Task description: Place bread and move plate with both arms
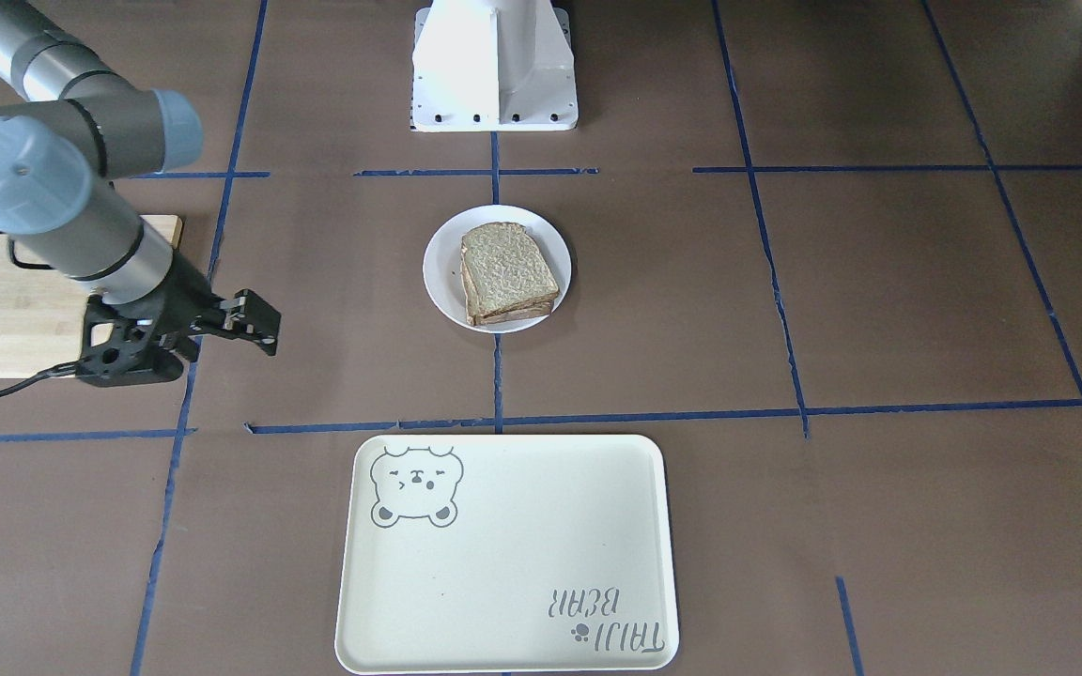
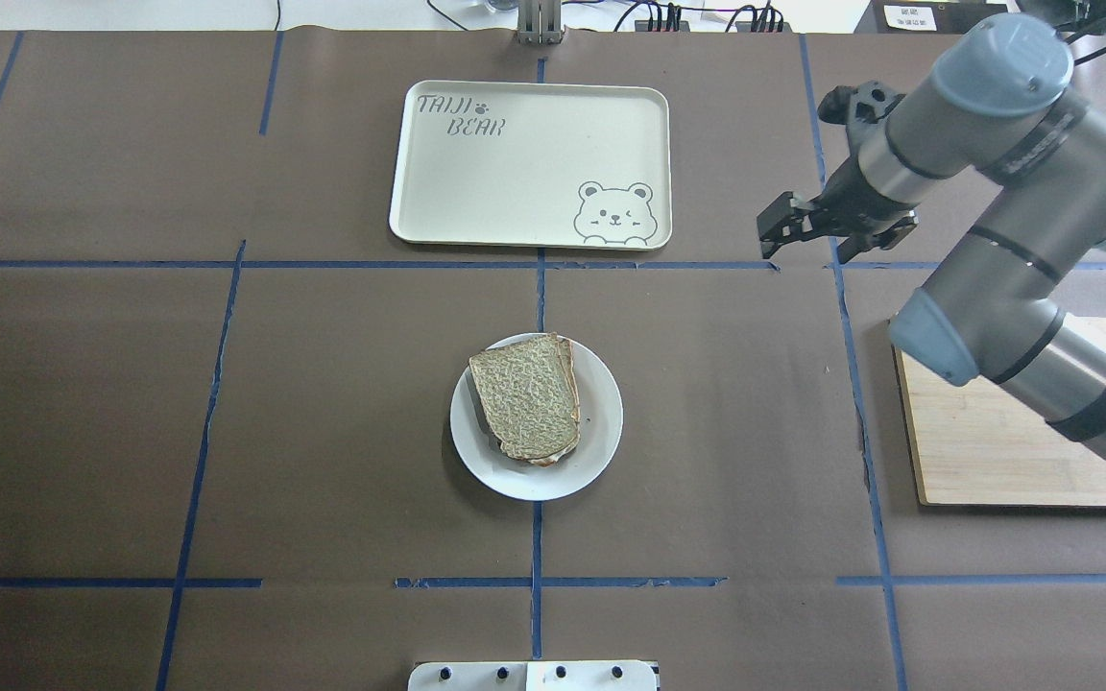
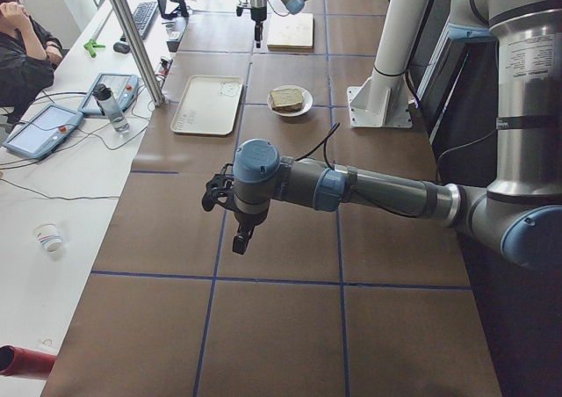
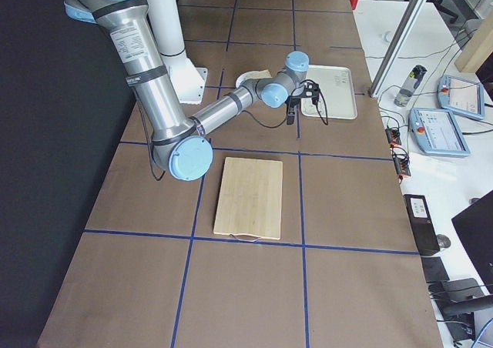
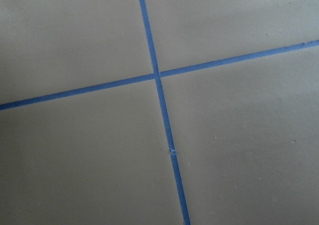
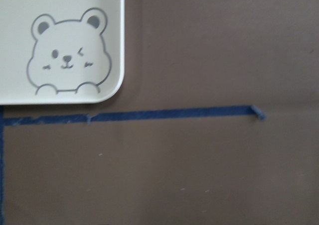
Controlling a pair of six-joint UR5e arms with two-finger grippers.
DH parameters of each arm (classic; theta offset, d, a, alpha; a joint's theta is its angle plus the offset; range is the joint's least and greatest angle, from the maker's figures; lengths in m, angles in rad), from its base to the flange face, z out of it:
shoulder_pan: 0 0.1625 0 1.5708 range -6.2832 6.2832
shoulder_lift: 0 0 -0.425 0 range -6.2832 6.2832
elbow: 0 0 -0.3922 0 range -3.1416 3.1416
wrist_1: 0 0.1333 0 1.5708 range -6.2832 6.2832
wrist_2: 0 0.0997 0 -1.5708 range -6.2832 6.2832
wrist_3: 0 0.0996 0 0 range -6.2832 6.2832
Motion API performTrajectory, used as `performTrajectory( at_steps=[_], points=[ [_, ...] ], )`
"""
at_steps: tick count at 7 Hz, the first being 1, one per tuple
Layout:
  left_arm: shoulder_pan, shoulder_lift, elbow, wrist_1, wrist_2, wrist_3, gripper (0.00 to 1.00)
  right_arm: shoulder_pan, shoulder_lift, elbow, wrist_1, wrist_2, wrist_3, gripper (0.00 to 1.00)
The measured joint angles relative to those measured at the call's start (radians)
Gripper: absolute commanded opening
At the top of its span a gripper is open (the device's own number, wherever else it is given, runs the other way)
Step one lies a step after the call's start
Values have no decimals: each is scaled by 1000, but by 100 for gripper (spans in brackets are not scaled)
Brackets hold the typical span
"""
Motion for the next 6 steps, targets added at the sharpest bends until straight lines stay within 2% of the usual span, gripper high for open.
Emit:
performTrajectory(
  at_steps=[2,4,6],
  points=[
    [148,2,-4,-205,-8,-251,100,128,-149,60,-89,20,-335,100],
    [350,-24,-2,-437,8,-641,100,291,-321,82,-102,87,-645,100],
    [543,-89,-1,-629,84,-1049,100,451,-467,82,-110,130,-901,100]
  ],
)
